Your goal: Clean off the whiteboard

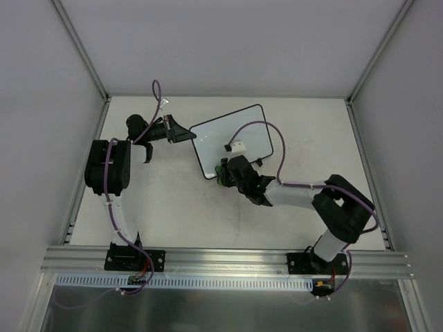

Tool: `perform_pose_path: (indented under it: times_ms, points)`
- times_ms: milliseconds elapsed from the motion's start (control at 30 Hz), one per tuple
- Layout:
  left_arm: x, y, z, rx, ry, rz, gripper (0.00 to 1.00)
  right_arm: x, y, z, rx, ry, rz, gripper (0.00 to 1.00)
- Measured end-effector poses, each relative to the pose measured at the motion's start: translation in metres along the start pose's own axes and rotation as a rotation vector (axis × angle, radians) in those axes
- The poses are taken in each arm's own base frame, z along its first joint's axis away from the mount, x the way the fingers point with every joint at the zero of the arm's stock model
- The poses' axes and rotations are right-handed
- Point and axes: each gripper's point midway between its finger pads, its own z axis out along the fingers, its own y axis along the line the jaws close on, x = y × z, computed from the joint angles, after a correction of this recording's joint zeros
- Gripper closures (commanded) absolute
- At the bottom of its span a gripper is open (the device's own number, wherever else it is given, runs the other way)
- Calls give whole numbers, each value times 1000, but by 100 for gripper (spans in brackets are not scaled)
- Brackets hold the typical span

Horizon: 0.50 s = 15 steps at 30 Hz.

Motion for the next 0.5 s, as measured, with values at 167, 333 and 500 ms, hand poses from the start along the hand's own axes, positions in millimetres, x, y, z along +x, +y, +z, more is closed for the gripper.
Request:
perform_pose_path:
  times_ms: [167,333,500]
  points:
    - [10,-7,5,30,44,-18,100,-47,6,-57,-29,-80,-20,98]
    - [10,-7,5,30,46,-21,100,-105,0,-121,-48,-227,9,97]
    - [10,-7,5,30,46,-21,100,-104,-40,-148,49,-230,31,96]
